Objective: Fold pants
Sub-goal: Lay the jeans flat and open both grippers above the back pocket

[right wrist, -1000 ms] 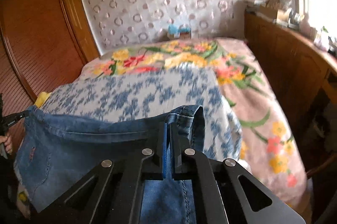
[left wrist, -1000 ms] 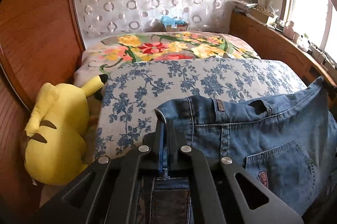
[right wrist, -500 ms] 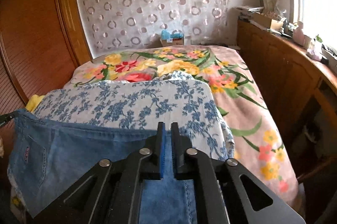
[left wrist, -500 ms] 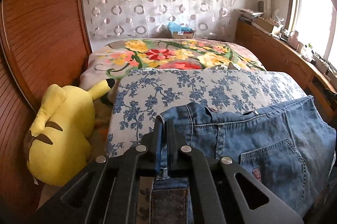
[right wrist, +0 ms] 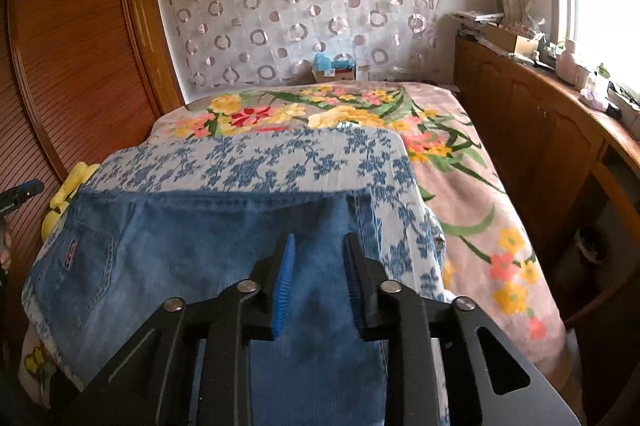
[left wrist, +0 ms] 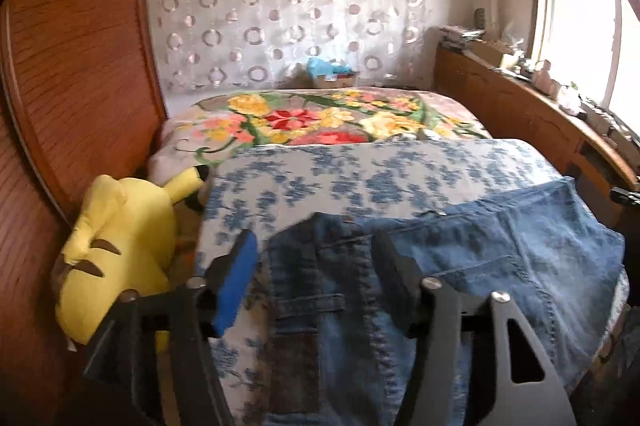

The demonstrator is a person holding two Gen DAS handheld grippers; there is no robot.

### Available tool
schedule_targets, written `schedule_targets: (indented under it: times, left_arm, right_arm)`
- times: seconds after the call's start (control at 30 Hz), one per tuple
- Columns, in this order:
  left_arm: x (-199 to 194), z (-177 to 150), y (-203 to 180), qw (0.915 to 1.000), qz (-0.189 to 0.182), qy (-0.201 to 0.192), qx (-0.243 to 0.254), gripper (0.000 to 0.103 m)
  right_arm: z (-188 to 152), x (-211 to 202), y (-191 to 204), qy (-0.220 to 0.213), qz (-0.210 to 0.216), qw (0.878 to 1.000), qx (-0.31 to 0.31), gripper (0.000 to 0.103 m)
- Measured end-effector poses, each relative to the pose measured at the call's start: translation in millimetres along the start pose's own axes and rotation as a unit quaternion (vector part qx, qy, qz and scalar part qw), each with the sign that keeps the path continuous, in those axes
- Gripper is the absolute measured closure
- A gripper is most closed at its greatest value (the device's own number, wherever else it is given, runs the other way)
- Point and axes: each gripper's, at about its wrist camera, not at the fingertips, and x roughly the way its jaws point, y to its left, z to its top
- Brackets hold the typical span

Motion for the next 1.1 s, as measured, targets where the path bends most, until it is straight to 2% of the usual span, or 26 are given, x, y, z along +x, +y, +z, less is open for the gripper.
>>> schedule_targets:
  times: [0.1, 0.17, 0.37, 0.6, 0.8, 1.1]
  left_arm:
    - [-1, -6, -13, 0.9998, -0.019, 0.0, -0.002, 0.024]
    - [2, -11, -24, 0.9996, -0.028, 0.005, 0.0, 0.023]
    - [15, -26, -62, 0.9983, -0.049, 0.028, 0.013, 0.023]
    - [15, -33, -97, 0.9962, -0.079, 0.031, 0.022, 0.023]
    - [15, -38, -117, 0.994, -0.095, 0.039, 0.038, 0.023]
    - [20, -50, -129, 0.9925, -0.101, 0.052, 0.045, 0.023]
  right_arm:
    - [-3, -6, -3, 0.004, -0.001, 1.0, 0.004, 0.074]
    - [-5, -11, -5, 0.005, -0.002, 1.0, 0.006, 0.072]
    - [-18, -24, -9, 0.021, -0.008, 1.0, 0.012, 0.07]
    - [-30, -43, -13, 0.026, -0.014, 0.999, 0.023, 0.069]
    - [-39, -49, -15, 0.037, -0.019, 0.998, 0.037, 0.056]
    - [-40, -50, -16, 0.05, -0.037, 0.997, 0.044, 0.055]
